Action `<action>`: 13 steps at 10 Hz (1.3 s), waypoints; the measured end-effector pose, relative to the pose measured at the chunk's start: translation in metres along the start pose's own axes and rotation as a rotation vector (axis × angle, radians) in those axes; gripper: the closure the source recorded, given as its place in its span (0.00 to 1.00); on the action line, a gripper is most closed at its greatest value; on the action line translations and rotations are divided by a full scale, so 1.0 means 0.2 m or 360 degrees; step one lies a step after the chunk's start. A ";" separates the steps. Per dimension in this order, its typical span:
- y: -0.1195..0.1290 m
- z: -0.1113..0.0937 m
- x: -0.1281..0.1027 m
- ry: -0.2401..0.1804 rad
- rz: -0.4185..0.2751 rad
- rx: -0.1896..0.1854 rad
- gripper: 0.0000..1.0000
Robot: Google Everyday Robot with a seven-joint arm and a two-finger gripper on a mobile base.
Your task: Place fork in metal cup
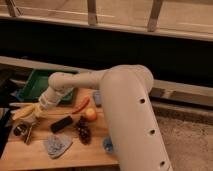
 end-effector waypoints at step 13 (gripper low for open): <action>-0.02 -0.40 -0.05 -0.0060 0.0013 0.0164 1.00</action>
